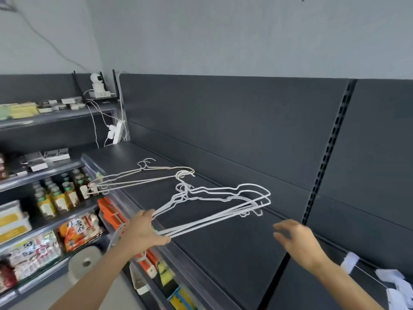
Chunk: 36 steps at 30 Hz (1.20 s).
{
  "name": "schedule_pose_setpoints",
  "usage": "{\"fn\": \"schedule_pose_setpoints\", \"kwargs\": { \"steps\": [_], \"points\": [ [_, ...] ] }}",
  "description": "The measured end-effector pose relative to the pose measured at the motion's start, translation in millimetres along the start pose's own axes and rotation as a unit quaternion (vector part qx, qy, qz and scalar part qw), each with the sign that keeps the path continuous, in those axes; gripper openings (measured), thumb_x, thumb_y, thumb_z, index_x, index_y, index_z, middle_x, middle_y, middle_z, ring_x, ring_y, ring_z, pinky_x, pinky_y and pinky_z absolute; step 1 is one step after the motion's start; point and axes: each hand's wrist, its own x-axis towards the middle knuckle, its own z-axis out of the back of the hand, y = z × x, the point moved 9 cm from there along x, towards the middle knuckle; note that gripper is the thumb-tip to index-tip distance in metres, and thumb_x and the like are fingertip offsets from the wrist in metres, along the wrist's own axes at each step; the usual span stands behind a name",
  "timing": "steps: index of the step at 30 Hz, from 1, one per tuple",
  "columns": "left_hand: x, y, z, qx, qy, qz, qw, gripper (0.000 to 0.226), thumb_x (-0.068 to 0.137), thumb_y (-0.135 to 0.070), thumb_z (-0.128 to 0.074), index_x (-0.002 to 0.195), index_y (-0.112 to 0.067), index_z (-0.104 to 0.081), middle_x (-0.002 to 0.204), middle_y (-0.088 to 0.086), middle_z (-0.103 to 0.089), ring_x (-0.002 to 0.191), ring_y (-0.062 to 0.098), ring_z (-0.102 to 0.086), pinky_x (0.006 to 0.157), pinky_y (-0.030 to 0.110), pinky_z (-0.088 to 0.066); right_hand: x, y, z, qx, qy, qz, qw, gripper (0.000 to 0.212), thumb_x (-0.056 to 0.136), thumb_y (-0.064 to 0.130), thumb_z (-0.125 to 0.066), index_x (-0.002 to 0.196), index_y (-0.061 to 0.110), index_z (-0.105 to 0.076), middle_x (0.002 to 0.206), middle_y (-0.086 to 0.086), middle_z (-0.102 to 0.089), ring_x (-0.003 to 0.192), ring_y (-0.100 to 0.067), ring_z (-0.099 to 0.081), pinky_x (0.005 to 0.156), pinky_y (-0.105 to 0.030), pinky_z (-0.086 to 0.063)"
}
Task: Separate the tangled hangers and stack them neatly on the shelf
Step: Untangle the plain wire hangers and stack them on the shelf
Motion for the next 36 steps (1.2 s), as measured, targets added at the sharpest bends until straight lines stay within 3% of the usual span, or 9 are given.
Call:
{"fn": "schedule_pose_setpoints", "kwargs": {
  "steps": [5, 8, 13, 18, 26, 36],
  "points": [
    [43, 14, -10, 0.045, 0.015, 0.047, 0.998, 0.098, 0.06, -0.056, -0.071, 0.137, -0.009, -0.034, 0.137, 0.012, -0.045, 0.127, 0.026, -0.043, 0.104, 0.033, -0.039, 7, -14, -16, 0.005, 0.017, -0.042, 0.999, 0.027, 0.089, 0.019, -0.057, 0.115, 0.012, -0.062, 0.123, -0.002, -0.06, 0.111, -0.016, -0.057, 0.094, -0.024, -0.043],
    [55, 18, -26, 0.013, 0.051, 0.055, 0.997, 0.092, 0.061, -0.051, -0.073, 0.135, -0.009, -0.037, 0.136, 0.013, -0.044, 0.124, 0.027, -0.046, 0.102, 0.033, -0.04, 10, -19, -24, 0.009, 0.026, -0.061, 0.998, 0.027, 0.089, 0.017, -0.057, 0.115, 0.01, -0.062, 0.123, -0.005, -0.06, 0.111, -0.018, -0.057, 0.096, -0.027, -0.044],
    [64, 18, -40, 0.053, 0.097, 0.049, 0.993, 0.102, 0.067, -0.053, -0.071, 0.143, -0.009, -0.02, 0.15, 0.011, -0.026, 0.138, 0.028, -0.027, 0.114, 0.041, -0.023, 12, -24, -35, 0.006, 0.032, -0.069, 0.997, 0.03, 0.089, 0.018, -0.056, 0.118, 0.01, -0.059, 0.124, -0.005, -0.06, 0.111, -0.017, -0.057, 0.095, -0.024, -0.043],
    [62, -15, -44, 0.103, 0.087, -0.03, 0.99, 0.103, 0.069, -0.052, -0.068, 0.146, -0.015, -0.01, 0.154, 0.007, -0.014, 0.143, 0.024, -0.012, 0.118, 0.046, -0.004, 6, -25, -39, -0.004, 0.037, -0.068, 0.997, 0.034, 0.09, 0.02, -0.054, 0.123, 0.012, -0.055, 0.126, -0.003, -0.058, 0.112, -0.015, -0.057, 0.097, -0.024, -0.043],
    [22, -123, -67, 0.082, 0.063, -0.186, 0.977, 0.064, 0.084, -0.042, -0.056, 0.138, -0.014, -0.036, 0.143, 0.004, -0.038, 0.131, 0.023, -0.035, 0.111, 0.032, -0.026, -20, -34, -19, -0.056, 0.03, -0.067, 0.996, 0.038, 0.093, 0.023, -0.049, 0.129, 0.012, -0.048, 0.13, -0.005, -0.053, 0.114, -0.017, -0.054, 0.095, -0.025, -0.043],
    [-68, -272, -117, 0.05, 0.118, -0.345, 0.93, 0.056, 0.093, -0.035, -0.047, 0.142, -0.015, -0.028, 0.148, 0.002, -0.033, 0.139, 0.017, -0.024, 0.114, 0.029, -0.023, -102, -98, 45, -0.184, 0.017, -0.12, 0.975, 0.045, 0.092, 0.03, -0.045, 0.133, 0.014, -0.04, 0.134, -0.005, -0.046, 0.124, -0.024, -0.041, 0.103, -0.034, -0.035]
  ]
}}
